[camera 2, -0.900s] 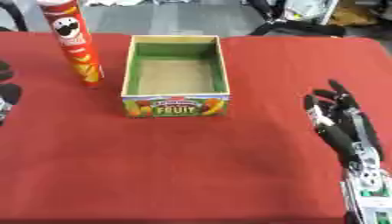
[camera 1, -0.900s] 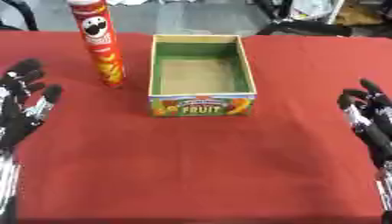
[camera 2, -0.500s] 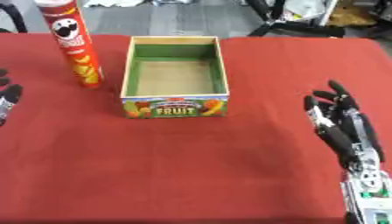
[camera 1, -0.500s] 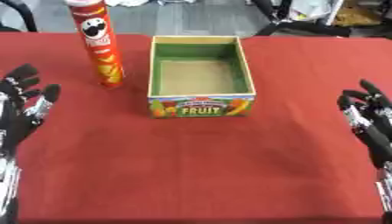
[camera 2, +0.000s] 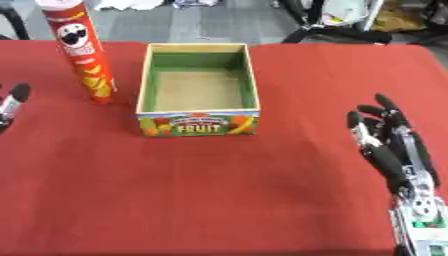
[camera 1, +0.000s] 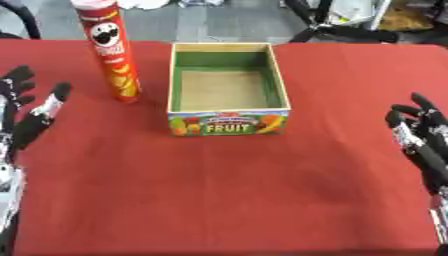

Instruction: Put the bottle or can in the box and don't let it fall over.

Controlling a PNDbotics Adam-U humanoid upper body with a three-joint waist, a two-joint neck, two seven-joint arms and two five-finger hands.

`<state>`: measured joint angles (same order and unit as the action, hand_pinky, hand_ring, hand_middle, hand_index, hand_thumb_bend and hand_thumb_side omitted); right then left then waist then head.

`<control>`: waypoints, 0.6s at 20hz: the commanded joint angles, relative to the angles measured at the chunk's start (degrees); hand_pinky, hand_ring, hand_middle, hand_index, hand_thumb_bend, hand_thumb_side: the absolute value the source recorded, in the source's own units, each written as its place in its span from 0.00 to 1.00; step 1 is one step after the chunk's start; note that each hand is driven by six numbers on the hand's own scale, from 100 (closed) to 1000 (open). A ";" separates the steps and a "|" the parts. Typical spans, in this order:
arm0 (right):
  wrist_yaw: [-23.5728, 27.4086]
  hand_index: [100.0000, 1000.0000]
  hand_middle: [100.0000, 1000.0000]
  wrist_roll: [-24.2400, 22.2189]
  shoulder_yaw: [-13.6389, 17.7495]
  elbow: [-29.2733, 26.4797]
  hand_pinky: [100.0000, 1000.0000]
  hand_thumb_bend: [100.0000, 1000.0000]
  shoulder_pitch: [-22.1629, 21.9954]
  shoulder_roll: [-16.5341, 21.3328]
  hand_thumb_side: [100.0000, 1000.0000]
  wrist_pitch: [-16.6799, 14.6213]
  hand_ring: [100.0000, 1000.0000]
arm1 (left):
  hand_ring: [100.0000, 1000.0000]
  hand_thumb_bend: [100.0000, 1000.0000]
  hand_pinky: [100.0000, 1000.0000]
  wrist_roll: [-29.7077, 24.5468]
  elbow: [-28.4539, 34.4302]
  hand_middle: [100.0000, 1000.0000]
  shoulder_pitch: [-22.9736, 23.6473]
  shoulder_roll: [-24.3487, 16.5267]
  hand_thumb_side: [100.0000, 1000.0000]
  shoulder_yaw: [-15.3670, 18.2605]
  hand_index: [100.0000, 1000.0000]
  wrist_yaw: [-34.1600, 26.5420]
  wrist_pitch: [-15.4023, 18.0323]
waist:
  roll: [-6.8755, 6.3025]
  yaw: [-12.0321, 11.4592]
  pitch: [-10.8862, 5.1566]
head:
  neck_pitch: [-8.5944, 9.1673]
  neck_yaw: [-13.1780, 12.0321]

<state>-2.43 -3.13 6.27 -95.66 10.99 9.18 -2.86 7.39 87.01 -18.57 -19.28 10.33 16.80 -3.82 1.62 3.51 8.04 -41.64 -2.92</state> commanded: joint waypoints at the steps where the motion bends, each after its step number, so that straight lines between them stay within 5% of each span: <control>1: 0.49 0.97 0.76 -0.16 -0.14 -1.18 0.85 0.22 0.29 0.53 0.40 -0.01 0.76 | 0.85 0.72 0.84 0.92 -3.38 0.80 -2.91 -2.39 0.58 -1.48 0.90 1.84 -1.04 | -0.09 0.12 -1.12 | 0.65 -0.14; 12: 0.75 0.97 0.76 -0.60 -0.61 -0.97 0.85 0.22 0.10 0.44 0.40 -0.01 0.76 | 0.84 0.79 0.82 4.09 -16.61 0.79 -13.12 -2.91 0.59 -5.05 0.89 0.82 -0.51 | -0.02 1.79 -1.34 | 0.55 -0.85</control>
<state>-2.19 -3.56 5.61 -95.65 10.62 9.16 -2.78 10.88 70.84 -30.44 -20.37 5.52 17.76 -4.58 1.69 5.36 7.90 -41.64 -3.52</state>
